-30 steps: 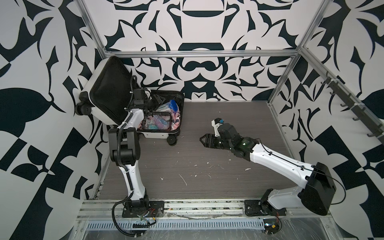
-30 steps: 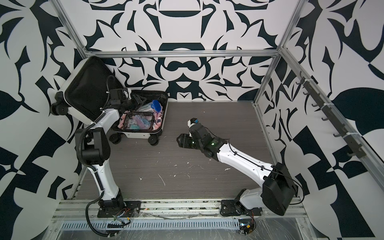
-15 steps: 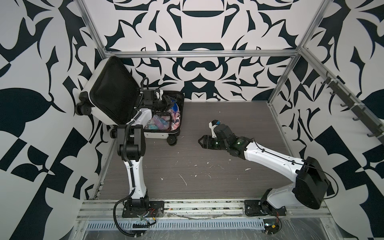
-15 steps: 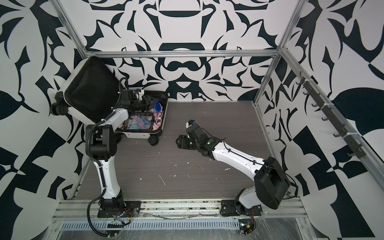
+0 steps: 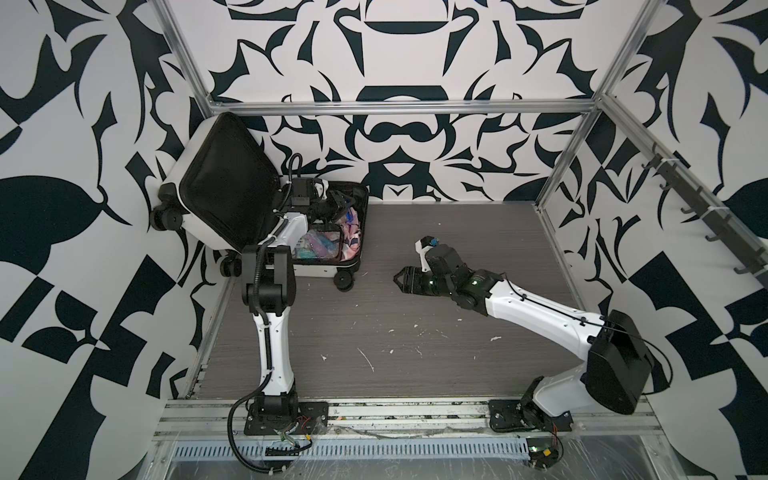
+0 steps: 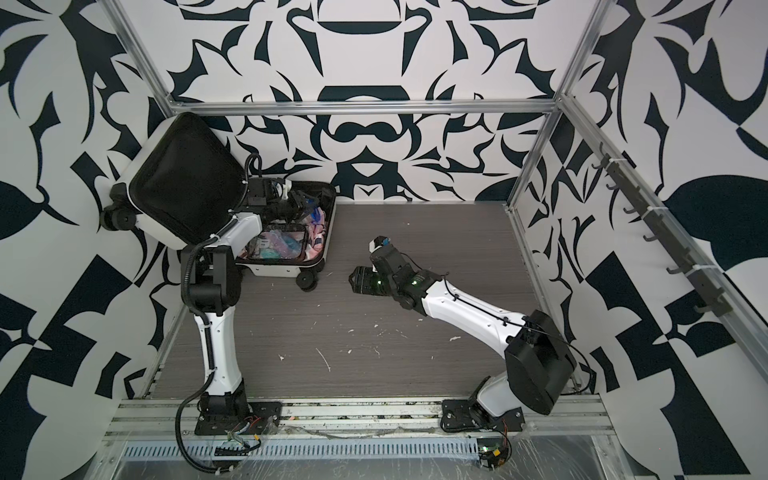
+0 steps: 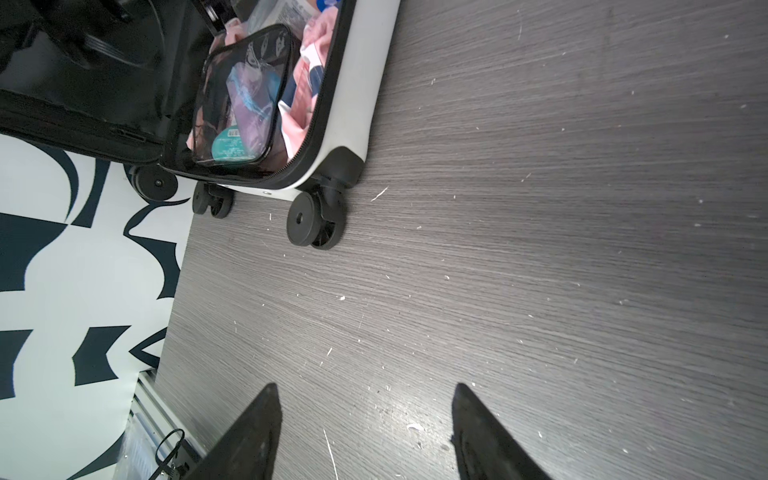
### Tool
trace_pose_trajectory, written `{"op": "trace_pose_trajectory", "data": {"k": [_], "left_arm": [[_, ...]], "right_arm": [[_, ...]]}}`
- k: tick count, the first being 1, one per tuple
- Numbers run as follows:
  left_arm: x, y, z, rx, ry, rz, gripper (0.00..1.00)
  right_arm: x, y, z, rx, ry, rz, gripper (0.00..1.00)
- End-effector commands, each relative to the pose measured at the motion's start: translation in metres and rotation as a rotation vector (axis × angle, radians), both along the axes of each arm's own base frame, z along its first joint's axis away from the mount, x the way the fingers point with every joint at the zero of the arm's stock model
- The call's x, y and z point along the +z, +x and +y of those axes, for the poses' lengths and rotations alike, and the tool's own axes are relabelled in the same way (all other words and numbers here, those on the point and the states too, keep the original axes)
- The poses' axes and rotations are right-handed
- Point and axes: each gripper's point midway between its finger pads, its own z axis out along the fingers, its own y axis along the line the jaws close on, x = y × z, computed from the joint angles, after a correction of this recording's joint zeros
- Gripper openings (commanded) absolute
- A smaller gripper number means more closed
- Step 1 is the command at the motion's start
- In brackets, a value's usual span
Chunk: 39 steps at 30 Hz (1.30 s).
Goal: Pack the luggage
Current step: 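Move the left gripper to the suitcase lid while the right gripper reaches the suitcase rim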
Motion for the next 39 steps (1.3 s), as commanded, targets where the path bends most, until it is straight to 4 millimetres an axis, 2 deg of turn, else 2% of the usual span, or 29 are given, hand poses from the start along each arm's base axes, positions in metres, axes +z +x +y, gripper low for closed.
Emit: {"op": "trace_pose_trajectory", "data": {"k": [1, 6, 8, 9, 11, 13, 17, 20, 24, 27, 31, 34, 39], "left_arm": [[0.031, -0.010, 0.004, 0.004, 0.054, -0.054, 0.60], [0.094, -0.053, 0.009, 0.026, 0.162, -0.194, 0.80], [0.110, -0.075, 0.023, 0.083, 0.237, -0.242, 0.84], [0.119, -0.088, 0.032, 0.118, 0.279, -0.271, 0.89], [0.129, -0.111, 0.054, 0.206, 0.383, -0.314, 0.93], [0.134, -0.136, 0.081, 0.307, 0.500, -0.343, 0.99], [0.151, -0.183, 0.128, 0.471, 0.725, -0.402, 0.99], [0.149, -0.209, 0.165, 0.584, 0.891, -0.381, 0.99], [0.129, -0.237, 0.219, 0.735, 0.885, -0.262, 0.99], [0.112, -0.249, 0.251, 0.815, 0.930, -0.196, 0.99], [0.102, -0.254, 0.287, 0.913, 1.121, -0.110, 0.99], [0.106, -0.249, 0.304, 0.968, 1.197, -0.088, 0.99], [0.132, -0.227, 0.318, 1.052, 1.257, -0.151, 1.00]], "right_arm": [[0.037, 0.011, 0.010, 0.011, 0.050, -0.085, 0.69], [0.053, 0.025, 0.022, 0.029, 0.045, -0.130, 0.72], [0.055, 0.032, 0.030, 0.042, 0.044, -0.136, 0.72], [0.056, 0.035, 0.035, 0.048, 0.047, -0.138, 0.72], [0.059, 0.042, 0.045, 0.061, 0.054, -0.145, 0.72], [0.060, 0.050, 0.054, 0.074, 0.055, -0.148, 0.72], [0.056, 0.064, 0.075, 0.099, 0.072, -0.138, 0.72], [0.049, 0.076, 0.093, 0.115, 0.077, -0.122, 0.72], [0.036, 0.096, 0.113, 0.114, 0.072, -0.088, 0.71], [0.025, 0.109, 0.125, 0.103, 0.075, -0.066, 0.71], [0.006, 0.125, 0.136, 0.093, 0.099, -0.017, 0.69], [-0.004, 0.132, 0.141, 0.097, 0.107, 0.007, 0.69], [-0.021, 0.143, 0.148, 0.106, 0.101, 0.039, 0.69]]}}
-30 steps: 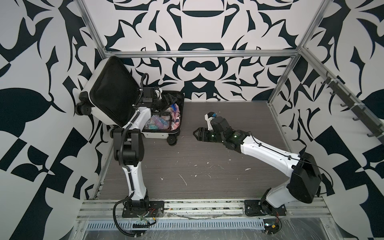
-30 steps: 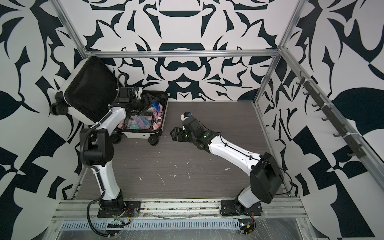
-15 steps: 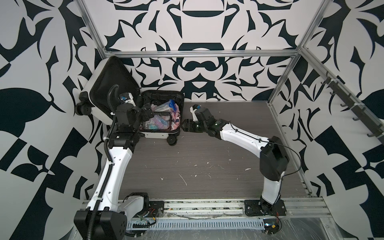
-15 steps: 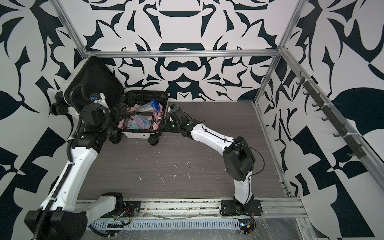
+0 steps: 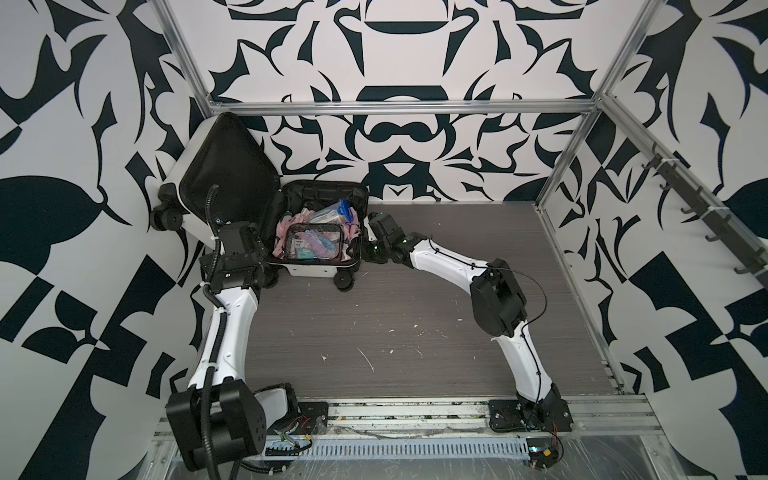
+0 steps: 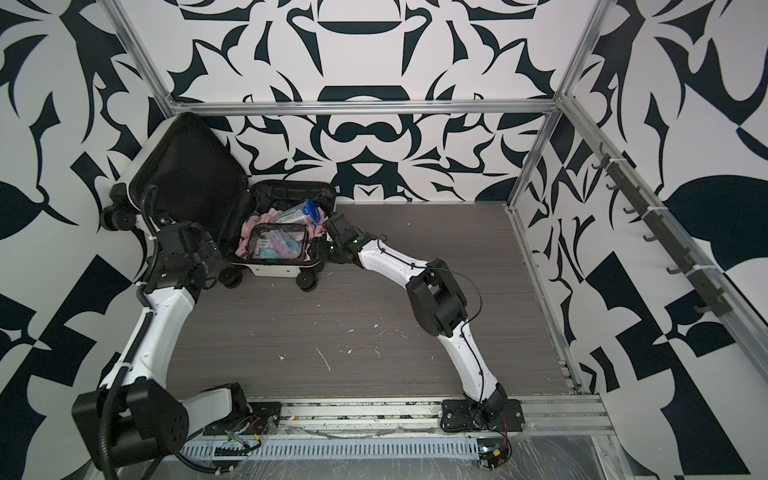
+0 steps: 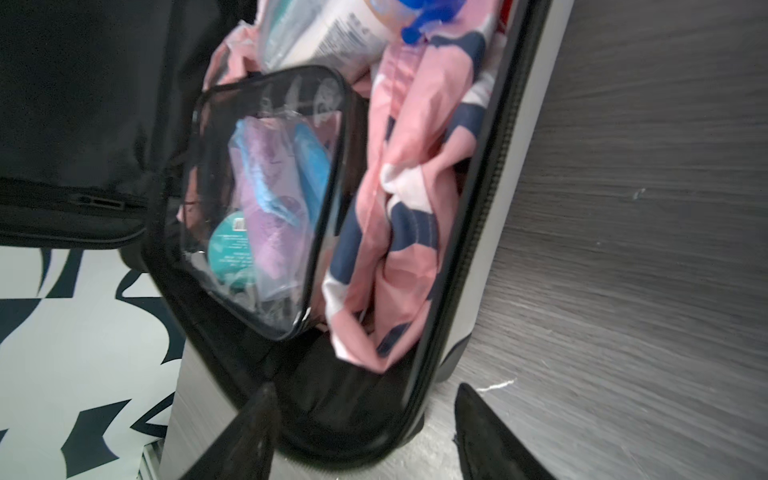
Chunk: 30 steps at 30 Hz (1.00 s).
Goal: Pack the luggage
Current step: 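Move the left gripper to the suitcase lid while the right gripper reaches the suitcase rim, then grasp the suitcase lid edge with the left gripper and swing it toward closing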
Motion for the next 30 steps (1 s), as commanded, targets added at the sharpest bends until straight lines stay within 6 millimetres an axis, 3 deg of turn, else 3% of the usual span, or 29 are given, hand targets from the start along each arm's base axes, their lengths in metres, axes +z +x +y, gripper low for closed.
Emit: {"op": "trace_pose_trajectory", "data": {"k": [1, 6, 12, 18, 26, 30], "left_arm": [[0.051, 0.014, 0.023, 0.092, 0.130, -0.105, 1.00], [0.067, 0.045, 0.037, 0.114, 0.180, -0.101, 0.95], [0.086, 0.061, 0.055, 0.111, 0.166, -0.159, 0.90], [0.079, 0.066, 0.064, 0.127, 0.119, -0.181, 0.86], [0.076, 0.072, 0.062, 0.106, 0.105, -0.224, 0.54], [0.076, 0.074, 0.062, 0.100, 0.101, -0.230, 0.32]], "right_arm": [[0.029, 0.010, 0.008, 0.009, 0.059, -0.016, 0.69], [0.015, 0.018, 0.012, 0.011, 0.078, 0.023, 0.69], [0.010, 0.030, 0.011, -0.011, 0.108, 0.038, 0.67], [0.010, 0.041, 0.017, -0.040, 0.182, 0.047, 0.61], [0.002, 0.044, 0.020, -0.052, 0.191, 0.067, 0.39], [0.003, 0.041, 0.018, -0.056, 0.201, 0.062, 0.30]]}}
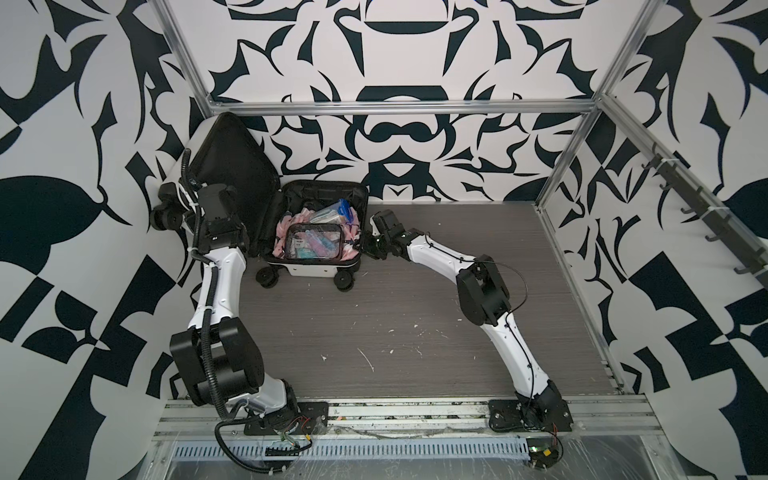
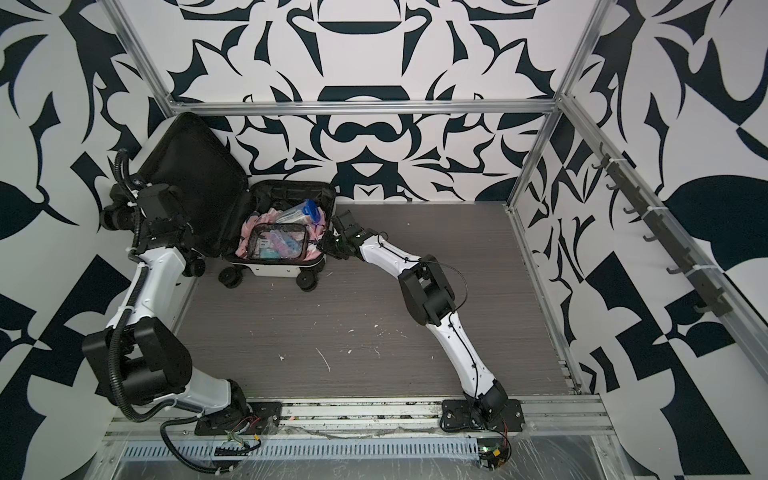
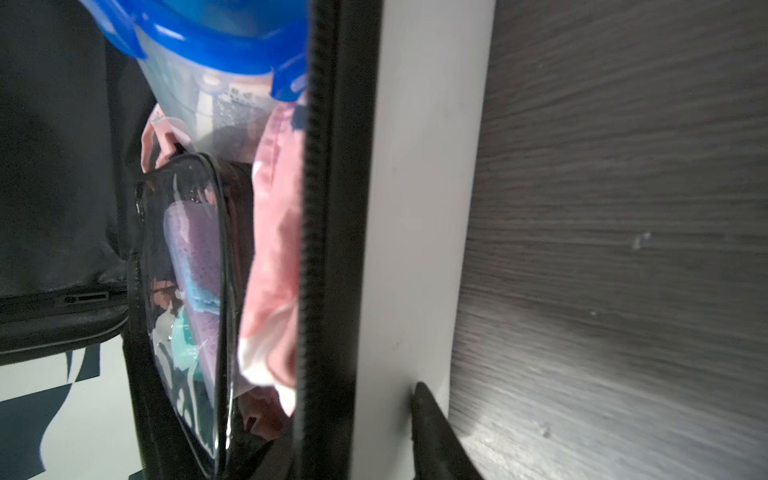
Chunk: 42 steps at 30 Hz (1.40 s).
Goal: Pack the luggage
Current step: 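Grasp the suitcase lid edge with the left gripper and swing it toward closing, then swing the lid over with the left gripper while the right gripper holds the rim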
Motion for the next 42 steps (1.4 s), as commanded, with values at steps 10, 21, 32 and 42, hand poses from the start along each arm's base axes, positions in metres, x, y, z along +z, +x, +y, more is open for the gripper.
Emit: {"op": "trace_pose_trajectory", "data": {"k": [10, 21, 32, 42], "left_arm": [[0.012, -0.009, -0.020, -0.064, -0.055, -0.121, 0.00], [0.024, -0.049, -0.093, -0.157, -0.097, -0.211, 0.00], [0.010, -0.103, -0.167, -0.301, -0.292, -0.245, 0.00], [-0.008, -0.140, -0.254, -0.573, -0.582, -0.243, 0.00]], "right_arm": [[0.031, -0.012, 0.005, 0.036, 0.096, -0.080, 0.00], [0.028, -0.045, -0.032, -0.001, 0.081, -0.086, 0.00], [0.015, -0.101, -0.111, -0.069, 0.002, -0.082, 0.00], [0.022, -0.148, -0.180, -0.090, -0.131, -0.120, 0.00]]}}
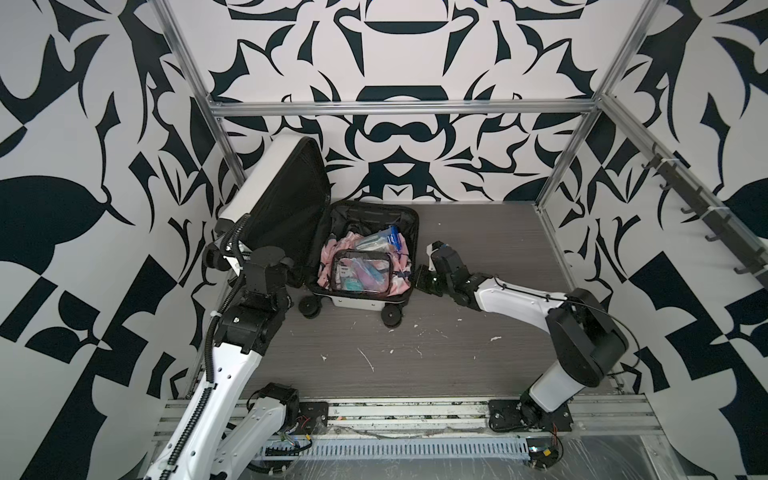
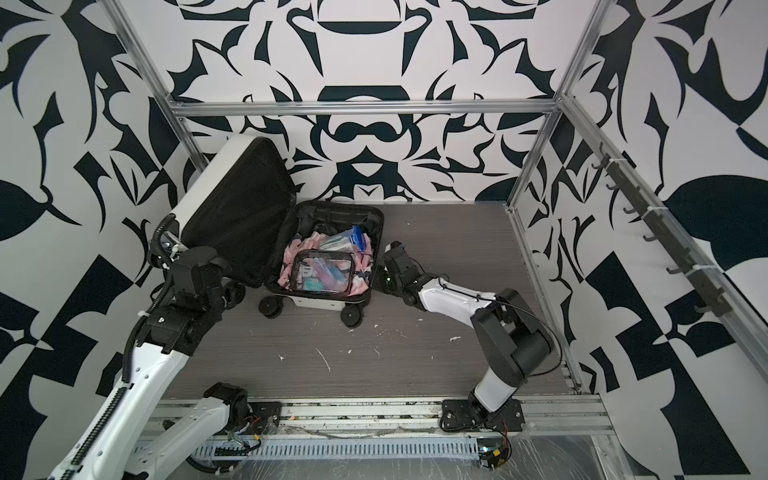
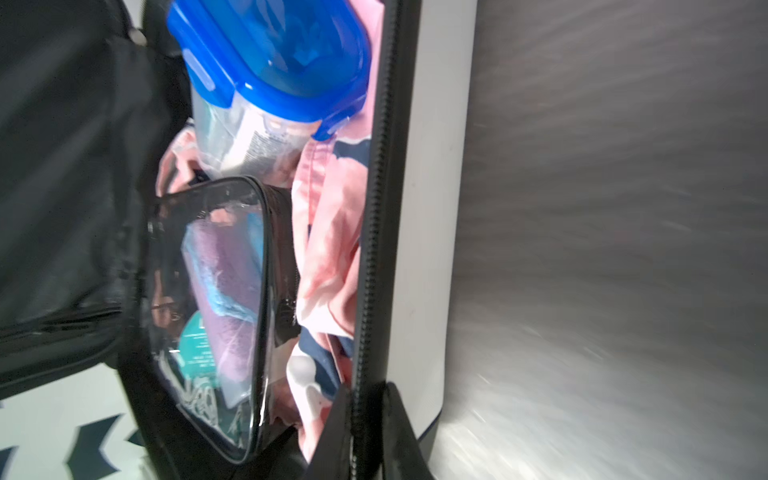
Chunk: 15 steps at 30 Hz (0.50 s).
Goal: Pack the luggage
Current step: 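Swing the lid over with the left gripper while the right gripper holds the rim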
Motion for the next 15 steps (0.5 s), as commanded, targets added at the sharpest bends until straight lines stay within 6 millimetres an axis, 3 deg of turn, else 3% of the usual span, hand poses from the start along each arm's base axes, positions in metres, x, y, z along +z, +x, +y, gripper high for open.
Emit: {"op": "trace_pose_trajectory", "data": {"k": [1, 6, 15], "left_arm": [[0.002, 0.005, -0.090, -0.377, -0.336, -0.074, 0.00], [-0.006, -0.005, -0.142, -0.495, -0.369, -0.041, 0.00], [0.016, -0.028, -0.216, -0.629, -0.352, -0.055, 0.00]], "right_arm": [[0.012, -0.012, -0.005, 0.061, -0.029, -0.048, 0.00], [0.012, -0.015, -0.021, 0.051, -0.051, -0.042, 0.00], [0.009, -0.004, -0.027, 0.032, -0.046, -0.029, 0.00]]}}
